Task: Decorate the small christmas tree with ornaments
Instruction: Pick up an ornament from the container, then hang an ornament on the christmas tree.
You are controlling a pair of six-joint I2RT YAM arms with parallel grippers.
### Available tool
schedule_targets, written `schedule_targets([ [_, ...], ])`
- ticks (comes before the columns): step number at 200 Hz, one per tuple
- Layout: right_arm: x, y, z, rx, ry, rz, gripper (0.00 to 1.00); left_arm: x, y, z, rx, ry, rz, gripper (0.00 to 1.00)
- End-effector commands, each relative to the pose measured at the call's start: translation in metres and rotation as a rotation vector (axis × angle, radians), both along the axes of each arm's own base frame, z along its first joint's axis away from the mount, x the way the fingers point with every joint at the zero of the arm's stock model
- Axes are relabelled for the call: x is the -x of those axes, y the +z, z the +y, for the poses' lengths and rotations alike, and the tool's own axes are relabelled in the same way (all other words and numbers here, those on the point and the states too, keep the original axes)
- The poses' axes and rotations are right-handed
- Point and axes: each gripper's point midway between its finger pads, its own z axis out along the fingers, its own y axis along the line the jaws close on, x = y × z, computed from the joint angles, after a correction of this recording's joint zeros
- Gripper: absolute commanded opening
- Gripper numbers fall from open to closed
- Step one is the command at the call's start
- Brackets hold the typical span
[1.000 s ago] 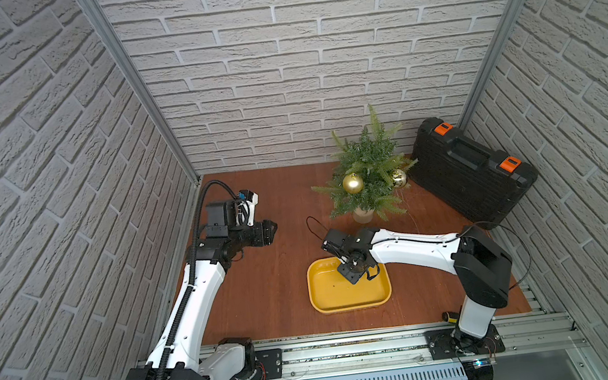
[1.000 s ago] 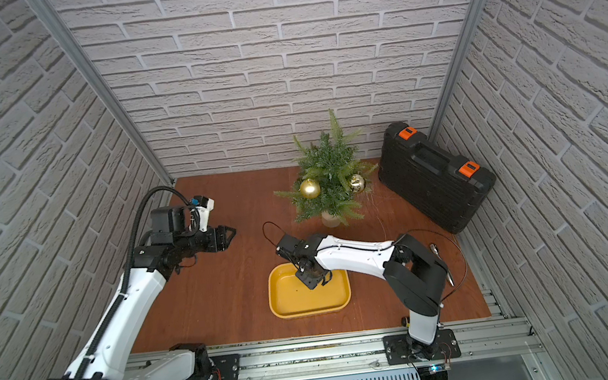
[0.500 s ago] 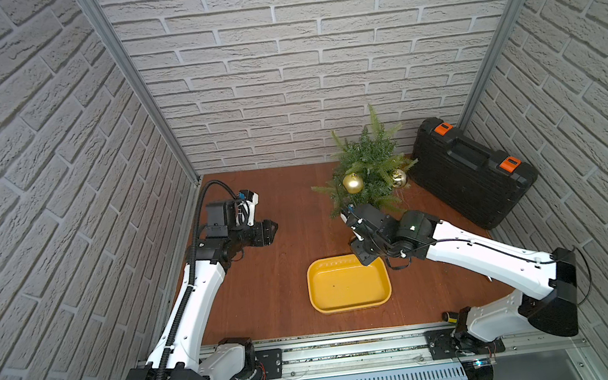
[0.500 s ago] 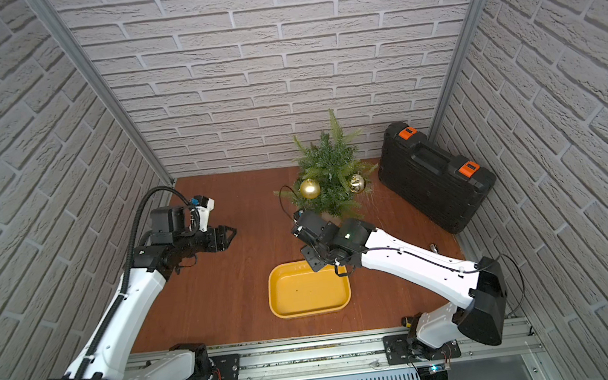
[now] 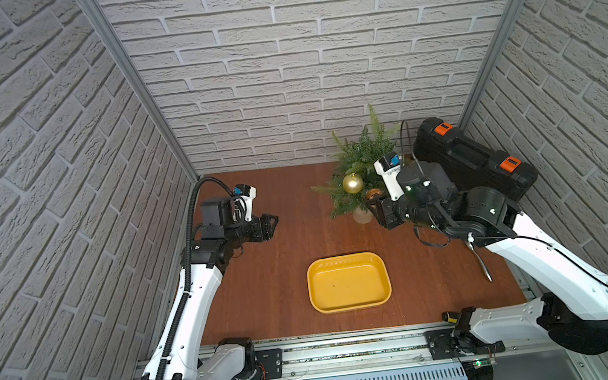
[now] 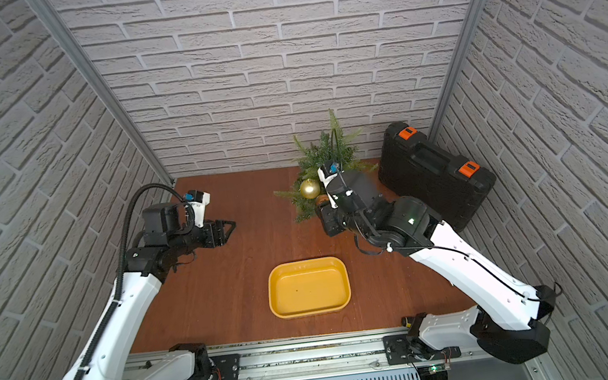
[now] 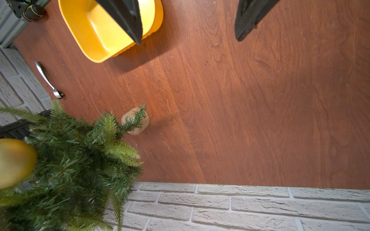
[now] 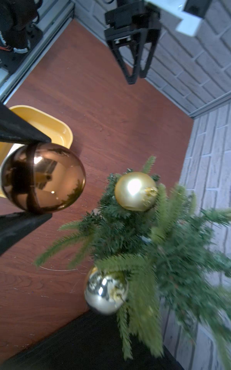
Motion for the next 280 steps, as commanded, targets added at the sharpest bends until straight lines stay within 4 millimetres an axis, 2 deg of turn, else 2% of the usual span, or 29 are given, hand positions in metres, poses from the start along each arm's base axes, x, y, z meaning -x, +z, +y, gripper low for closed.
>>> schedule_targets([
  [1,-0.006,0.023,-0.012,-0.026,-0.022,-0.045,0.36,-0.007,0.011,0.0,0.002,-0.008,-0.084,0.73],
  [30,-0.015,0.044,-0.018,-0.054,-0.037,-0.08,0.36,-0.006,-0.004,0.003,-0.011,0.007,-0.058,0.73],
  [71,-0.029,0.058,-0.02,-0.079,-0.046,-0.105,0.37,-0.002,-0.006,0.002,0.007,0.011,-0.067,0.72],
  [116,-0.046,0.062,-0.006,-0.109,-0.007,-0.09,0.36,-0.001,-0.007,0.006,-0.01,0.025,-0.065,0.72],
  [179,-0.063,0.065,0.001,-0.139,0.007,-0.087,0.36,-0.003,-0.009,0.01,-0.024,0.035,-0.058,0.73],
  [220,-0.066,0.075,-0.019,-0.099,-0.061,-0.122,0.36,-0.004,-0.01,0.012,-0.023,0.04,-0.056,0.73],
  [280,-0.058,0.086,-0.05,-0.074,-0.129,-0.145,0.36,-0.005,-0.012,0.013,-0.019,0.041,-0.046,0.73],
])
